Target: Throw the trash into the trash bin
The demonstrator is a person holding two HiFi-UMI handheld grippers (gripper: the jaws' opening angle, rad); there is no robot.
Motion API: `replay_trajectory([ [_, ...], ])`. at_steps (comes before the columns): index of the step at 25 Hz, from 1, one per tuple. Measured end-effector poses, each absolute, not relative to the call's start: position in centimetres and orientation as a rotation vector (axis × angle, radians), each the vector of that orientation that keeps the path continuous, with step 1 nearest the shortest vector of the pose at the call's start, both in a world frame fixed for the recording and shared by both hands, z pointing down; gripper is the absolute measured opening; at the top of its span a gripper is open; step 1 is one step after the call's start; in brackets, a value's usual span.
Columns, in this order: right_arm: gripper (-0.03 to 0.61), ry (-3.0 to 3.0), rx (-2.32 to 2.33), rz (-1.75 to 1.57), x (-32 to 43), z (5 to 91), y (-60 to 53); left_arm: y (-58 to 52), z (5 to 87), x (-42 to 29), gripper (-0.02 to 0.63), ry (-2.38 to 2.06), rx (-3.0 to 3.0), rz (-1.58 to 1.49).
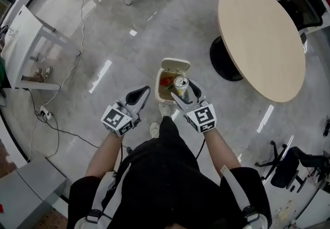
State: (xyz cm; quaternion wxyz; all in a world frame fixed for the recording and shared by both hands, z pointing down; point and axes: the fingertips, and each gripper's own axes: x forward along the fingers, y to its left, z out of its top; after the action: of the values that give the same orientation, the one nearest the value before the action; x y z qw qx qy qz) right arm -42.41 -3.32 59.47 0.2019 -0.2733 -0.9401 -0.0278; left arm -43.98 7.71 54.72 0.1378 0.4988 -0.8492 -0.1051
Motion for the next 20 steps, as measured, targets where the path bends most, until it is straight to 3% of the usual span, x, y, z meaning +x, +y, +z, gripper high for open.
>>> replay_trajectory([
  [20, 0.321, -2.285, -0.824, -0.117, -45.7, 73.7, -3.4, 3.6, 63.1, -48.9, 0.000, -2.356, 1.306, -0.256],
])
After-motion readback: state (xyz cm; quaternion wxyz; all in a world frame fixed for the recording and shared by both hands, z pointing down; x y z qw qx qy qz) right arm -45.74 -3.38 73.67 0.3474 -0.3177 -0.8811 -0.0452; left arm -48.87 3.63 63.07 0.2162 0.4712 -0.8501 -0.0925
